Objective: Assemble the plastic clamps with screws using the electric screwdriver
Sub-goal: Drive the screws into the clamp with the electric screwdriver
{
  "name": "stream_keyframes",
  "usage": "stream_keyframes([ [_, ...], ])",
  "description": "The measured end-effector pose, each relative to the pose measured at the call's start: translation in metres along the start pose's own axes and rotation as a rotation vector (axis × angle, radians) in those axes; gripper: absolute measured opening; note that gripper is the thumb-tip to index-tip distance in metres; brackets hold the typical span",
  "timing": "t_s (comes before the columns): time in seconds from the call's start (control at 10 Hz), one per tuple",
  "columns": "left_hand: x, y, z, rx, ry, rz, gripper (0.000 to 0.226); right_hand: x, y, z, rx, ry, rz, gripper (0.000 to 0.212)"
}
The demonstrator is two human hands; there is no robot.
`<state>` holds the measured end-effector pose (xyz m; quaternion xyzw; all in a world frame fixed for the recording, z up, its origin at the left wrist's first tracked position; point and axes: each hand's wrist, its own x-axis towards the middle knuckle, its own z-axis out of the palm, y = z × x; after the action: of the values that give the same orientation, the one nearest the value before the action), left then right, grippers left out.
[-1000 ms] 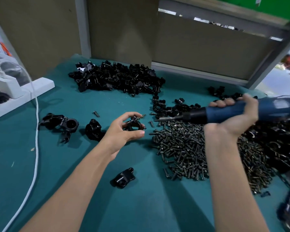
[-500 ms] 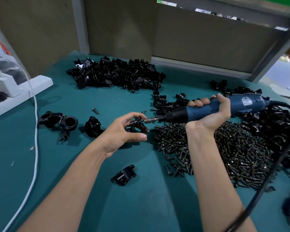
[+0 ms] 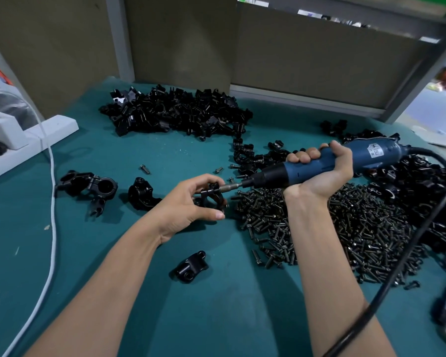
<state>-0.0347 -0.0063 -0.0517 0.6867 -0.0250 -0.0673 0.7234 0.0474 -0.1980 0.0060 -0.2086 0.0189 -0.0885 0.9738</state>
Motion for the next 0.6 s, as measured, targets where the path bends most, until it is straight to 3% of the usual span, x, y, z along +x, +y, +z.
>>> stream_keyframes([
  [0.6,-0.0013,-0.0024,-0.0001,0.018,0.004,-0.019,0.044,-0.002,0.0028,-0.0027,0.01,0.022,0.013,0.02],
])
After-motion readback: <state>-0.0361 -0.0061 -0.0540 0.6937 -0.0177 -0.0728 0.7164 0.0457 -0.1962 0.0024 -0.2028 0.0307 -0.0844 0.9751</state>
